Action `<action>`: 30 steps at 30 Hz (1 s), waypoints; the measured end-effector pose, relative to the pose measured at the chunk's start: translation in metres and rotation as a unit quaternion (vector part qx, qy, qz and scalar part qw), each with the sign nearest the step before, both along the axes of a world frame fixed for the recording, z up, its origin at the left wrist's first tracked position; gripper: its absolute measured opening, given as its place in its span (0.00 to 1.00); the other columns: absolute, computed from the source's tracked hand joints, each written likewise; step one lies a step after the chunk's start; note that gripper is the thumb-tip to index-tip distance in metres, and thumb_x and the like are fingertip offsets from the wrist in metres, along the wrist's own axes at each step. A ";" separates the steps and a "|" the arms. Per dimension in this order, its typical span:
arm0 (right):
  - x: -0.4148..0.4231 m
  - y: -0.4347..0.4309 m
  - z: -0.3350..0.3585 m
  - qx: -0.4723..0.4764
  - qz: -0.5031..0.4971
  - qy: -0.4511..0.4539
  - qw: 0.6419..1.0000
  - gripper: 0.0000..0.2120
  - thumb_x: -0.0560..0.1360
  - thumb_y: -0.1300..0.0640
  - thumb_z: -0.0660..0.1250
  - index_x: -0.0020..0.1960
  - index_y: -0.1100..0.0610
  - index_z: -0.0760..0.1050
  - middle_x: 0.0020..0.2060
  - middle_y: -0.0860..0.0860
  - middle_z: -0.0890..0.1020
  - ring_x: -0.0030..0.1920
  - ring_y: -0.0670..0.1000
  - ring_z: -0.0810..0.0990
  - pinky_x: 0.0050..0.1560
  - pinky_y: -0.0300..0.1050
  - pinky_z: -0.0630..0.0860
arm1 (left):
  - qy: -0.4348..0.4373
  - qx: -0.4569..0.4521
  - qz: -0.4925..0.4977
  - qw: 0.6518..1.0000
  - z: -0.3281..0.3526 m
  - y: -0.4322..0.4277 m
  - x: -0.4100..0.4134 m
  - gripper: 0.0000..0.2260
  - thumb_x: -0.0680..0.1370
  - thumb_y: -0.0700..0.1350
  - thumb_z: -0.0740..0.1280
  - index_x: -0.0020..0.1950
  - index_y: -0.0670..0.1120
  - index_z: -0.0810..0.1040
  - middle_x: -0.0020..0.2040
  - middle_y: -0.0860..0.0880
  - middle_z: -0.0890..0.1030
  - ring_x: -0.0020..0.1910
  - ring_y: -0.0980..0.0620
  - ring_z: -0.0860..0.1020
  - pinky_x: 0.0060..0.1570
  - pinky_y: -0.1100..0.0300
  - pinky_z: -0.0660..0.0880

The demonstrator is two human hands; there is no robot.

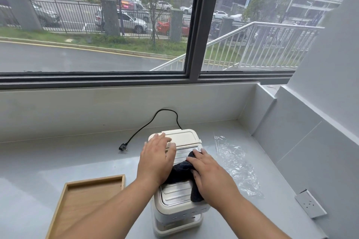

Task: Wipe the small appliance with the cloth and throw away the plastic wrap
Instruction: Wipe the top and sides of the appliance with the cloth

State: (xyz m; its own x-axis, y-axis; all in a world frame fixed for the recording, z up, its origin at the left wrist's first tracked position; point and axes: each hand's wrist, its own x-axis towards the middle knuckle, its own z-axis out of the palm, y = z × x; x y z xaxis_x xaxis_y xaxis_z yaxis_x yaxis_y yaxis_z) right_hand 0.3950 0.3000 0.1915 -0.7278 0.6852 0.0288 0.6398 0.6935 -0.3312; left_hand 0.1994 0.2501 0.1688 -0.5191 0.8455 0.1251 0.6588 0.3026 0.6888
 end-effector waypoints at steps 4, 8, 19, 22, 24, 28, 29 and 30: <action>-0.023 0.020 0.000 0.010 -0.034 0.005 0.999 0.19 0.86 0.52 0.53 0.76 0.44 0.66 0.83 0.46 0.58 0.83 0.50 0.52 0.77 0.48 0.63 | -0.008 0.029 0.012 0.999 0.000 0.000 0.000 0.16 0.84 0.54 0.60 0.68 0.51 0.79 0.76 0.52 0.74 0.79 0.54 0.62 0.78 0.49 0.60; -0.050 0.040 -0.003 0.030 -0.055 -0.008 0.998 0.20 0.86 0.57 0.53 0.77 0.48 0.64 0.84 0.51 0.54 0.83 0.54 0.50 0.78 0.50 0.59 | -0.019 0.034 0.015 0.999 0.003 -0.001 -0.001 0.22 0.81 0.59 0.56 0.67 0.50 0.80 0.73 0.52 0.76 0.79 0.53 0.64 0.77 0.51 0.62; -0.095 0.069 -0.007 0.002 0.009 -0.004 1.000 0.29 0.77 0.57 0.70 0.75 0.53 0.66 0.83 0.57 0.53 0.83 0.59 0.49 0.81 0.55 0.49 | 0.020 0.041 0.029 0.999 0.000 0.005 -0.002 0.12 0.83 0.46 0.64 0.65 0.48 0.80 0.69 0.52 0.79 0.75 0.51 0.67 0.75 0.54 0.63; -0.107 0.061 -0.006 -0.028 -0.002 0.053 0.998 0.15 0.83 0.58 0.57 0.70 0.55 0.69 0.83 0.54 0.57 0.83 0.55 0.50 0.80 0.50 0.49 | 0.008 0.060 0.033 0.998 0.003 0.004 -0.002 0.09 0.82 0.46 0.62 0.60 0.49 0.79 0.60 0.53 0.81 0.65 0.51 0.73 0.66 0.52 0.70; -0.115 0.053 -0.006 -0.042 0.022 0.056 0.997 0.16 0.84 0.58 0.53 0.71 0.57 0.68 0.83 0.55 0.57 0.83 0.55 0.50 0.81 0.50 0.48 | -0.029 0.072 0.067 0.995 0.004 0.002 -0.001 0.11 0.83 0.47 0.62 0.63 0.49 0.77 0.63 0.53 0.80 0.64 0.51 0.73 0.64 0.54 0.70; -0.125 0.037 -0.006 -0.053 0.083 0.059 0.993 0.16 0.85 0.56 0.53 0.71 0.55 0.71 0.83 0.55 0.59 0.83 0.54 0.50 0.82 0.52 0.49 | -0.101 0.096 0.155 0.978 0.001 -0.005 0.000 0.15 0.83 0.51 0.62 0.67 0.47 0.73 0.72 0.52 0.75 0.70 0.50 0.71 0.64 0.58 0.66; -0.125 0.035 -0.005 -0.054 0.094 0.058 0.992 0.17 0.85 0.55 0.54 0.71 0.54 0.72 0.83 0.55 0.59 0.83 0.54 0.50 0.82 0.52 0.49 | -0.116 0.101 0.163 0.975 0.003 -0.006 0.001 0.17 0.81 0.53 0.59 0.67 0.47 0.73 0.70 0.52 0.76 0.69 0.49 0.71 0.65 0.57 0.66; -0.125 0.033 -0.004 -0.053 0.103 0.056 0.992 0.18 0.85 0.54 0.54 0.72 0.53 0.72 0.82 0.54 0.60 0.83 0.54 0.50 0.82 0.52 0.50 | -0.128 0.106 0.164 0.972 0.004 -0.006 0.000 0.18 0.80 0.54 0.57 0.65 0.48 0.75 0.66 0.52 0.78 0.67 0.49 0.72 0.65 0.55 0.68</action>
State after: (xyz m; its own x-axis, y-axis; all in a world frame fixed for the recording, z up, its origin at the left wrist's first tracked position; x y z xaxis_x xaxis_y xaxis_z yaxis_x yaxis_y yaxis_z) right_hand 0.2699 0.3329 0.1873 -0.8493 0.5252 0.0530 0.4428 0.7635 -0.4702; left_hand 0.1997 0.2440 0.1726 -0.7937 0.5984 0.1091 0.3492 0.3015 0.8872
